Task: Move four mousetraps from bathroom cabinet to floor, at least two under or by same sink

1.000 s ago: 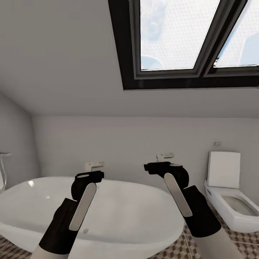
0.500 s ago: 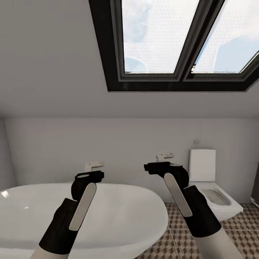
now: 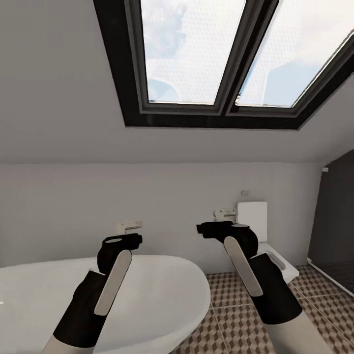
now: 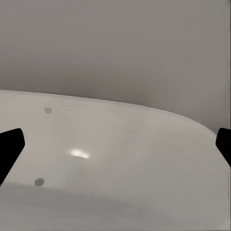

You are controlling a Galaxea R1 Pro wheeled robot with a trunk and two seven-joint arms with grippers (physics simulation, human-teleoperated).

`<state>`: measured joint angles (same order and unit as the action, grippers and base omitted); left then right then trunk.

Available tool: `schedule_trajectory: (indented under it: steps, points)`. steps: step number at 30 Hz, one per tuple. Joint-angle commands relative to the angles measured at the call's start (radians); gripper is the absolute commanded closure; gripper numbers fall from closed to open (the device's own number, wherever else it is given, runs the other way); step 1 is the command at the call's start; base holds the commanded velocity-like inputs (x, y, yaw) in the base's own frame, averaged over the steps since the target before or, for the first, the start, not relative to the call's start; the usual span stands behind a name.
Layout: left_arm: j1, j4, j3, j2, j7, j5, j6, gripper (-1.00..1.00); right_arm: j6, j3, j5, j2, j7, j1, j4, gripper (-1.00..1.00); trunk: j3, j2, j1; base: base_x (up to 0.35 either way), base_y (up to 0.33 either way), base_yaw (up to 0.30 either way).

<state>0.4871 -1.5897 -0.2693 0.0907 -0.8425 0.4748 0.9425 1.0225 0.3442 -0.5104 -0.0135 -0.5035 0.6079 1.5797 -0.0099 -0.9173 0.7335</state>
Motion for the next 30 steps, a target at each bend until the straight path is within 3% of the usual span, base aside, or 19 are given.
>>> schedule_trajectory:
  steps: [1,30]
  points:
    - [0.001,-0.001,-0.001,0.000,-0.010,0.010,0.002,-1.00,0.002,0.001,-0.010,0.000,-0.010,0.001,0.000,-1.00,0.002,0.006,-0.004,0.000,0.000,-0.273]
    - [0.001,-0.001,-0.001,0.000,-0.010,0.006,0.002,-1.00,0.004,0.001,-0.010,0.000,-0.010,0.001,0.000,-1.00,0.093,0.209,-0.115,0.000,0.000,-0.273]
